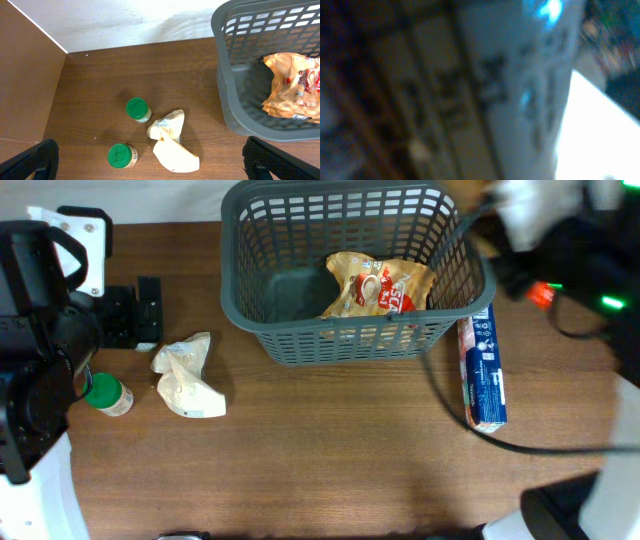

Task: Pack container
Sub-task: 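Place the breadstick package into the basket and withdraw right gripper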

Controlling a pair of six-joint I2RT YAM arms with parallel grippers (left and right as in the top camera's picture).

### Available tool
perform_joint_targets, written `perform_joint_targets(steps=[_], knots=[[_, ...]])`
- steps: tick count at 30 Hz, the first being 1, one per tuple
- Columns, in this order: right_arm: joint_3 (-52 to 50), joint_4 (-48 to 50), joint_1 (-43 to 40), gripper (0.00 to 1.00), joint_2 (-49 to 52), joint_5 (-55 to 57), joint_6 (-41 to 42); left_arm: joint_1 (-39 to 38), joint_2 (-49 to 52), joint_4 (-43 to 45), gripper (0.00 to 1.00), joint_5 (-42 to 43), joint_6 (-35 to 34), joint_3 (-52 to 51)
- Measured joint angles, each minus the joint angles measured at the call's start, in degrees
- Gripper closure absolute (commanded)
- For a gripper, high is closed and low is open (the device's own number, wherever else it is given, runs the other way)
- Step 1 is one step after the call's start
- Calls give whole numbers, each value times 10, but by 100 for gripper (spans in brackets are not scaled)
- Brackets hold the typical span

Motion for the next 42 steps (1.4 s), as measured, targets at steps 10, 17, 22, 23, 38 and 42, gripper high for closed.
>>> perform_joint_targets(steps=[10,17,22,23,38,42], knots=[[-25,106,49,94,223,5,-213,0,0,0,1,0,0,0],[-27,140,49,93,353,14,-232,0,0,0,1,0,0,0],[-29,150,44,92,407,19,-221,0,0,0,1,0,0,0],[-29,151,42,93,414,19,-221,0,0,0,1,0,0,0],[-26,170,-7,1,421,17,-197,0,0,0,1,0,0,0],[-26,170,-3,1,415,16,-141,0,0,0,1,0,0,0]])
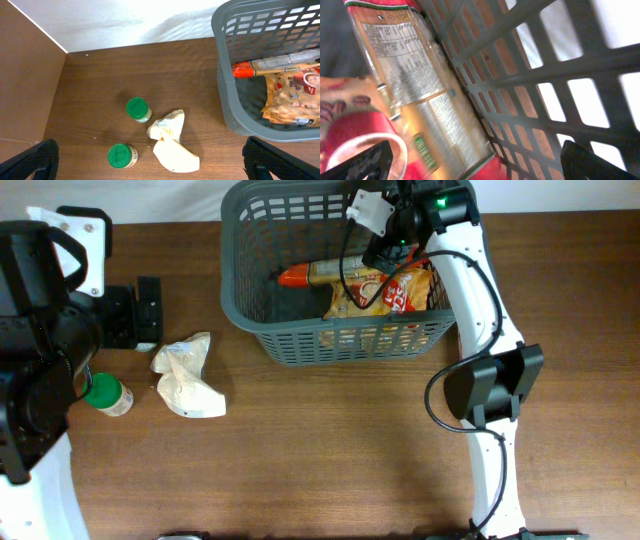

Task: Pack container
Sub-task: 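Place the breadstick package into the basket and withdraw right gripper, then grasp the blue-and-white box with the right gripper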

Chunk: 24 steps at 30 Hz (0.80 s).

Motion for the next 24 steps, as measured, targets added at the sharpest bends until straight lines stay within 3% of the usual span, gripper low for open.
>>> perform_joint_targets(steps=[6,11,17,24], knots=[[16,-10,7,1,-78,0,136,0,0,0,1,0,0,0],[46,-99,-15,1,-220,6,207,0,0,0,1,0,0,0],[70,-181,-146,1,-326,29,288,0,0,0,1,0,0,0],[-8,-228,-308,0,-264,5,475,0,0,0,1,0,0,0]])
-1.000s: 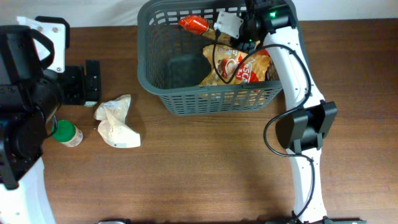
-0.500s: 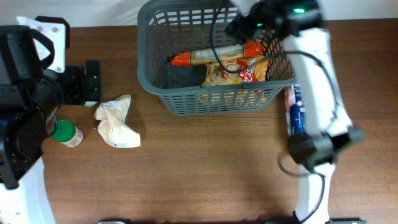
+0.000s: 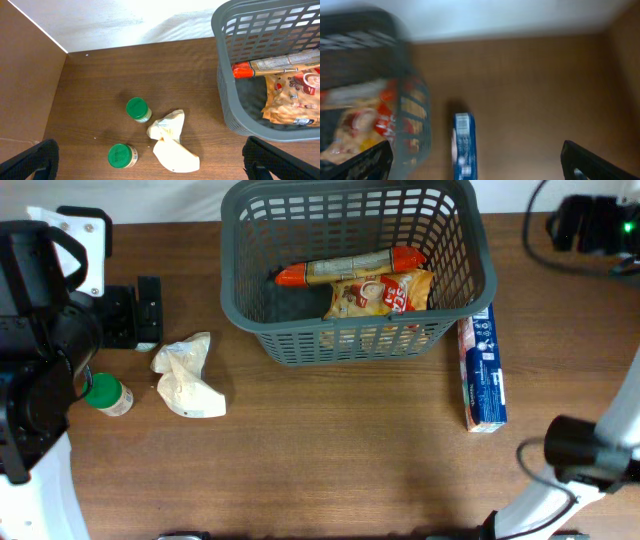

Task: Pack container
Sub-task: 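Grasp the blue-and-white box with the right gripper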

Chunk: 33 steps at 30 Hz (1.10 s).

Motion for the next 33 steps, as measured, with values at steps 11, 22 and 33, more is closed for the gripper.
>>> perform_joint_targets(steps=[11,22,33], knots=[[-349,53,-21,7,58,-30,76,0,0,0,1,0,0,0],[-615,169,19,85,58,-78,59,0,0,0,1,0,0,0],[-499,137,-49,96,47,-77,117,0,0,0,1,0,0,0]])
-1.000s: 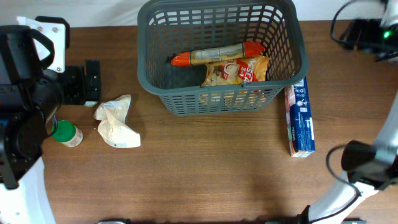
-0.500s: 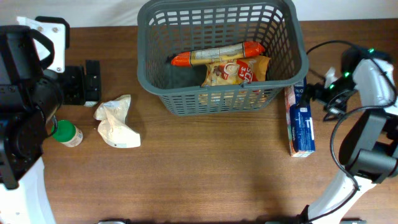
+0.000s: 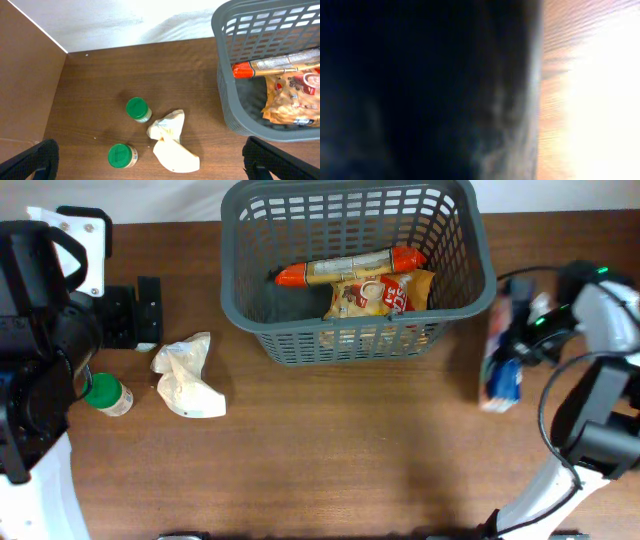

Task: Pack container
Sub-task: 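Grasp the blue-and-white box with the right gripper, then lift the blue box into the basket and release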

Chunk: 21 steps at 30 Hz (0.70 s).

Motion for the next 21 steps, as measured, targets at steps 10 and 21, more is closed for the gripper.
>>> perform_joint_targets(steps=[10,21], knots=[[556,-111,123,96,-149,-13,-161,0,0,0,1,0,0,0],[583,-42,419,96,-43,22,-621,0,0,0,1,0,0,0]])
